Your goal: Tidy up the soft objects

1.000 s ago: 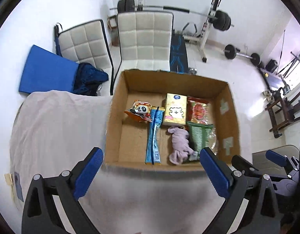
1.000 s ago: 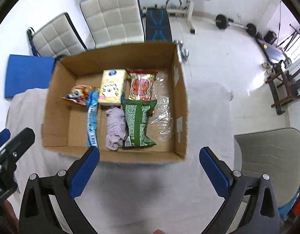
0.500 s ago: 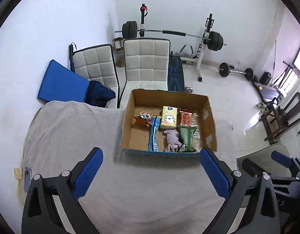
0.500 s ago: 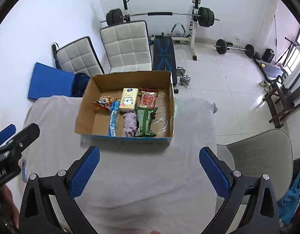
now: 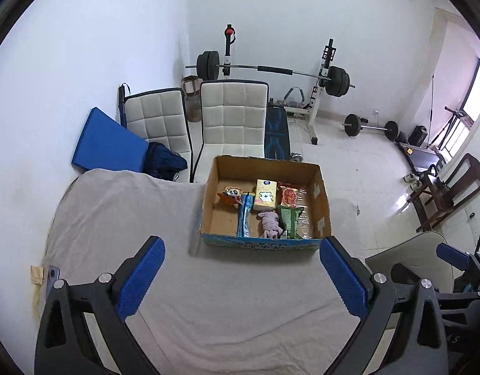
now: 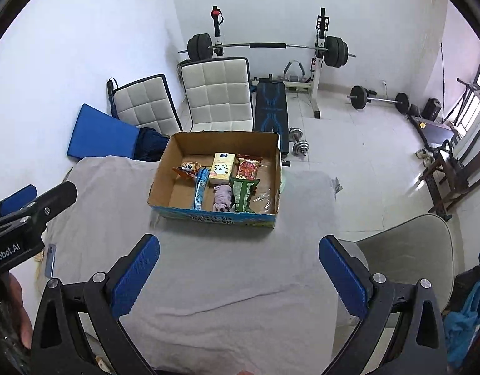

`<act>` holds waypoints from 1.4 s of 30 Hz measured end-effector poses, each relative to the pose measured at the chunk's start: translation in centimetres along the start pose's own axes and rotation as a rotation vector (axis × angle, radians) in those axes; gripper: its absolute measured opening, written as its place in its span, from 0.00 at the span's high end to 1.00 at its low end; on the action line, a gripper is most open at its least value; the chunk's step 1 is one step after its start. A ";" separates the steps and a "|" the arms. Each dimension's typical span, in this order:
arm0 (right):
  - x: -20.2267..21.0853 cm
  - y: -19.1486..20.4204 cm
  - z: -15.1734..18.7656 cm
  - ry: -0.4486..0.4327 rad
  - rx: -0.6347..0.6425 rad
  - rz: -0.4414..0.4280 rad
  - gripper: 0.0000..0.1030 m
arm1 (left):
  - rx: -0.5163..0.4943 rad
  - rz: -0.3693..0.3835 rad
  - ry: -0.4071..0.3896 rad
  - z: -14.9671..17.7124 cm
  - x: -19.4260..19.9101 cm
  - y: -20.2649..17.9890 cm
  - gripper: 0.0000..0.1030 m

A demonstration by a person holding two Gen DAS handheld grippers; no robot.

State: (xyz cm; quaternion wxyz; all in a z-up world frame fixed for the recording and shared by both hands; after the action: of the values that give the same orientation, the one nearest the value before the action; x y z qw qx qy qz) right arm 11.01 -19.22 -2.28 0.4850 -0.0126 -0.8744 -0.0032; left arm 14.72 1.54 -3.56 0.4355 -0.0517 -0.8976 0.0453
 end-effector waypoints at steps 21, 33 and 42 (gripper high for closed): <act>-2.5 -1.3 -3.3 -0.051 -0.036 0.077 0.00 | -0.013 -0.086 -0.060 -1.4 -1.5 0.5 0.01; -3.5 -1.6 -3.7 -0.044 -0.040 0.080 0.00 | -0.028 -0.078 -0.049 -1.5 -2.2 0.0 0.01; -3.3 -1.4 -3.5 -0.052 -0.040 0.082 0.00 | -0.029 -0.078 -0.047 -1.4 -2.2 -0.1 0.01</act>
State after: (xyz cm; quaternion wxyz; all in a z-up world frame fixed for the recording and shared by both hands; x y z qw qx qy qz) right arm 15.74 -20.78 -3.23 0.4616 -0.0582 -0.8852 -0.0008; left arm 17.15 1.18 -4.37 0.4150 -0.0219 -0.9094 0.0166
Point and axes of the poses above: each gripper's, at about its wrist camera, not at the fingertips, and x roughly against the way its jaws point, y to its left, z to its underside, the point moved 6 cm from there along -x, roughly the way its jaws point, and after that the axes turned 5 degrees about z, right-handed, at the moved point
